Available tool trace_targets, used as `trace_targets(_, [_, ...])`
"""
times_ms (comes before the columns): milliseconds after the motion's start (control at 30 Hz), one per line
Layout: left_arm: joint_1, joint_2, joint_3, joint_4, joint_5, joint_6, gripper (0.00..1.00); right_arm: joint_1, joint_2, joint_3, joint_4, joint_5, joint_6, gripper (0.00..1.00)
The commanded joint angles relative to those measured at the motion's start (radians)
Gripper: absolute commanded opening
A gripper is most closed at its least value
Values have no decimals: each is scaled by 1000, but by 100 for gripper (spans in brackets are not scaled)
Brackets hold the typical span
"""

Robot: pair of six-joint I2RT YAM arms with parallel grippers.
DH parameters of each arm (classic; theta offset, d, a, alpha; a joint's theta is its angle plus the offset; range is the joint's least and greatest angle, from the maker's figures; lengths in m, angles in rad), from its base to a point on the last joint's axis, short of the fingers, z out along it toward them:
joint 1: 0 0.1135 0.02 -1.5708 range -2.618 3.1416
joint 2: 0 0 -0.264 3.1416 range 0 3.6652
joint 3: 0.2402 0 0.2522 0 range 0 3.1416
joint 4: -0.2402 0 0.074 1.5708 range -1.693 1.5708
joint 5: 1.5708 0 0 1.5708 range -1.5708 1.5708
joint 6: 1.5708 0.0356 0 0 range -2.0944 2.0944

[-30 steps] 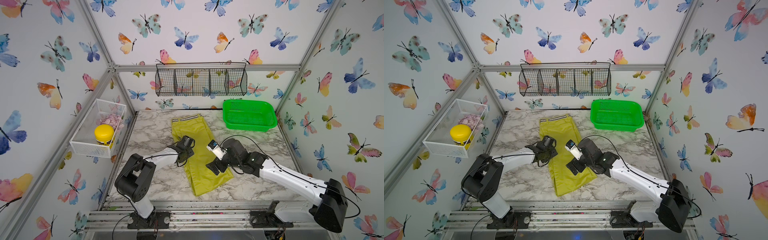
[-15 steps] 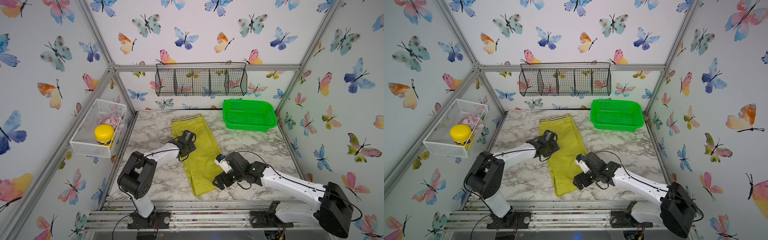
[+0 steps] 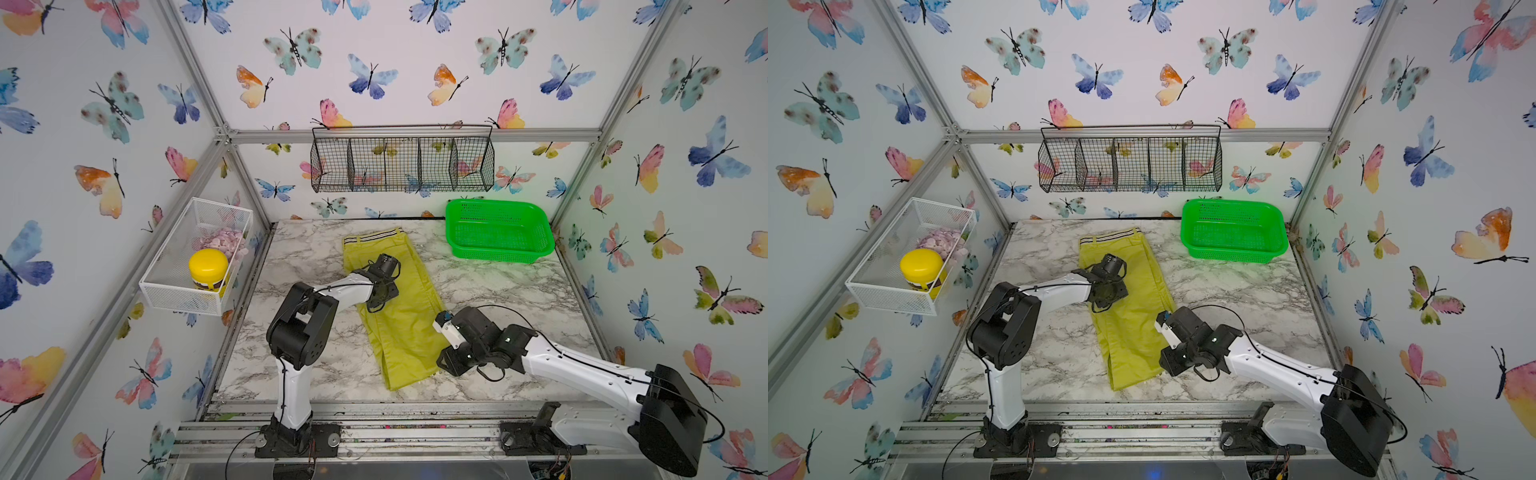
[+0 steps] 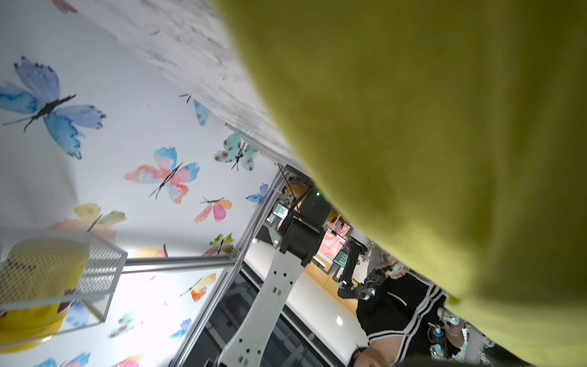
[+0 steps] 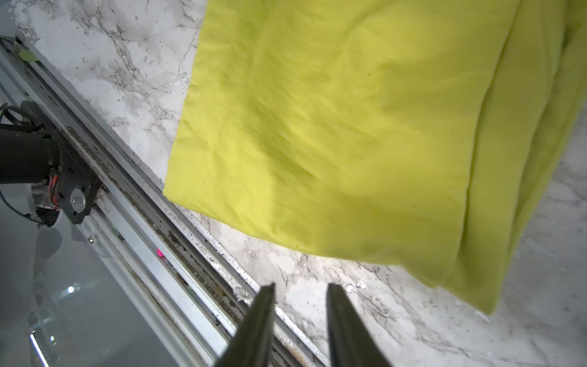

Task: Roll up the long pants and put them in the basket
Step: Adjust the long pant at the center of the board.

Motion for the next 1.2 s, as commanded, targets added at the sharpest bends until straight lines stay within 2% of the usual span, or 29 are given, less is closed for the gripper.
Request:
trace_targets(0, [7, 74, 0, -38, -4, 17, 47, 4, 46, 34, 105, 111, -48, 11])
trace_targets(33, [7, 75, 2, -37, -3, 21, 47, 4, 85, 37, 146, 141, -61, 4])
trace_targets(200, [6, 77, 13, -56, -6, 47, 47, 4, 300, 88, 239, 201, -128, 4])
trace_targets(333, [7, 76, 8, -63, -9, 70, 47, 4, 403, 105, 321, 193, -153, 4])
trace_targets(467, [6, 96, 26, -65, 2, 92, 47, 4, 473, 110, 309, 142, -122, 3])
trace_targets(567, [7, 139, 69, -64, 37, 120, 47, 4, 467, 65, 302, 73, -56, 3])
trace_targets(733, [7, 229, 153, -12, 160, 160, 45, 14, 413, -41, 365, -78, 92, 3])
trace_targets(833, [7, 274, 191, 21, 211, 157, 45, 33, 411, -45, 401, -110, 137, 3])
trace_targets(1033, [16, 277, 219, 22, 225, 158, 43, 41, 444, 75, 309, -36, 57, 4])
trace_targets(1100, [22, 237, 209, 25, 236, 158, 43, 41, 418, 112, 281, -23, 24, 6])
trace_targets(1167, [31, 172, 191, 30, 243, 156, 43, 42, 375, 169, 233, 7, -35, 13])
